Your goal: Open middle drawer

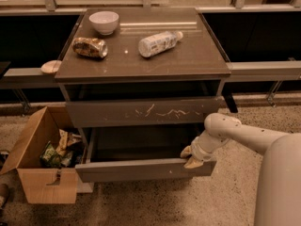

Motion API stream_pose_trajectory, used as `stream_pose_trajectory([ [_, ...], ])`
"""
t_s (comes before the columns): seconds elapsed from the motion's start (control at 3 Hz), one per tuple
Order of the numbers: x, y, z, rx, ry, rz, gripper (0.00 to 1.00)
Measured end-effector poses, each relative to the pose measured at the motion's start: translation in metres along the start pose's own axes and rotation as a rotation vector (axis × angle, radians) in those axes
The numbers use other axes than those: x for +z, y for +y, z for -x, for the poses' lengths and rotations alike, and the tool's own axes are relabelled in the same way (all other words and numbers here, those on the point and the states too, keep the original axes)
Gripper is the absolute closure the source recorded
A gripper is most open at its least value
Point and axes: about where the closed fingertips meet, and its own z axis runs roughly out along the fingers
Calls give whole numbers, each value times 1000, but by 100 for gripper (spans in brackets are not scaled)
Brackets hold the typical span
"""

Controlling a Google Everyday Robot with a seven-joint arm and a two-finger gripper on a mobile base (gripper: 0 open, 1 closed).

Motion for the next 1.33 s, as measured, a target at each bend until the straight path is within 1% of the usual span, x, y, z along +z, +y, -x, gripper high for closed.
stream_pose_trajectory([
  [0.33,-5,0,2,0,0,0,98],
  [0.67,-5,0,2,0,0,0,77],
  [1.0,-5,0,2,0,0,0,52],
  [1.33,-5,0,2,0,0,0,22],
])
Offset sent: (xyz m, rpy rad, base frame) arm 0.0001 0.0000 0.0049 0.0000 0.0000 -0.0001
